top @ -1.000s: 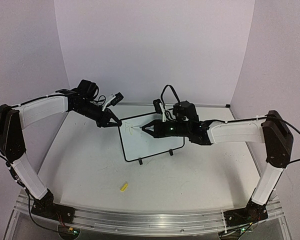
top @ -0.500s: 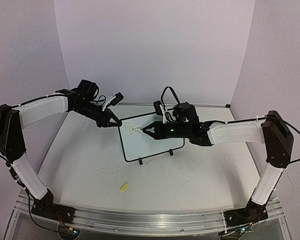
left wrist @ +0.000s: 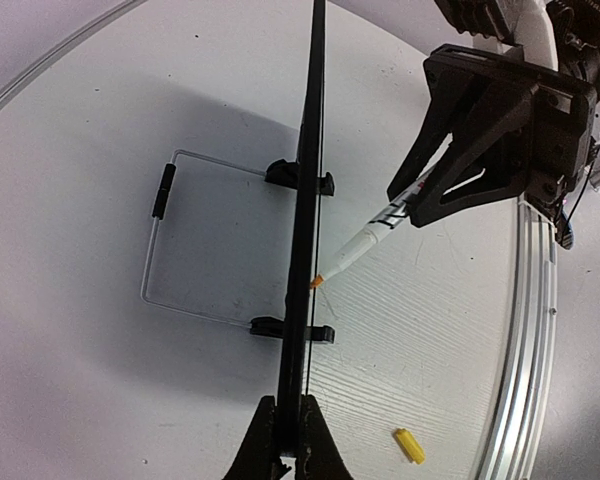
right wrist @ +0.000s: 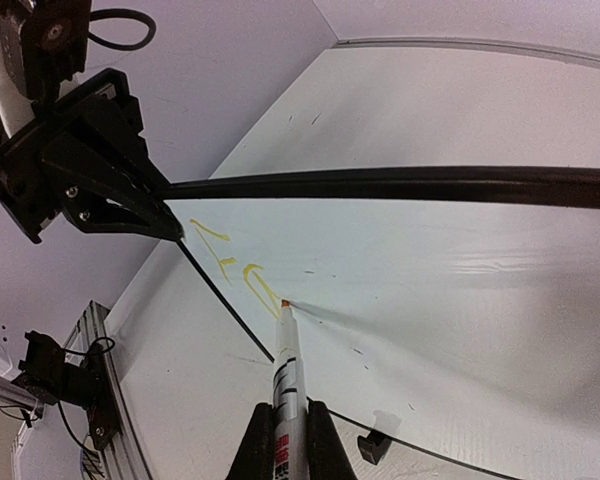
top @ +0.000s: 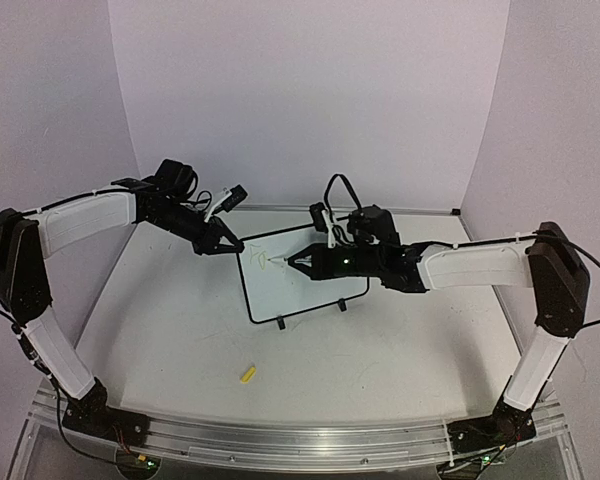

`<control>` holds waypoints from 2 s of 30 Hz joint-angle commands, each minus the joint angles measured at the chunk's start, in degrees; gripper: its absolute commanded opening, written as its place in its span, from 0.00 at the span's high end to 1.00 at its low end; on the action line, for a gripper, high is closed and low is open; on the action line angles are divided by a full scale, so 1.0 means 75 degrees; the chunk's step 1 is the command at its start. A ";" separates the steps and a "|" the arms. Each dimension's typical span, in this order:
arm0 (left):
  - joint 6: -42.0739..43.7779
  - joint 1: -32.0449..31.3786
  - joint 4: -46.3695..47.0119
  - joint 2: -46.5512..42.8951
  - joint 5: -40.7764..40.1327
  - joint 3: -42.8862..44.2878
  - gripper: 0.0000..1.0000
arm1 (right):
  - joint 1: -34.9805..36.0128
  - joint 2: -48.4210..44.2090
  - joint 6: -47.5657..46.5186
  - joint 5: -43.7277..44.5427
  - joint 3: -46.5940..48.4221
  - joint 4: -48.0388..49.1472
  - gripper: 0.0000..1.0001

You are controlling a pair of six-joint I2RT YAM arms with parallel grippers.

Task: Write a sentence on the whiteboard

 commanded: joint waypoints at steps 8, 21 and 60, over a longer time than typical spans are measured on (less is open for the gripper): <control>0.0172 -0.0197 -0.0569 0.0021 -0.0272 -0.0089 1.00 | -0.0066 -0.0741 -0.0073 0.0026 -0.0045 0.0197 1.00; 0.0183 -0.0210 -0.0569 0.0011 -0.0295 -0.0090 1.00 | -0.0070 -0.0382 0.0006 0.0005 0.0176 0.0225 1.00; 0.0181 -0.0245 -0.0569 0.0064 -0.0305 -0.0087 1.00 | -0.0061 -0.0355 0.0130 0.0199 -0.0303 0.0203 1.00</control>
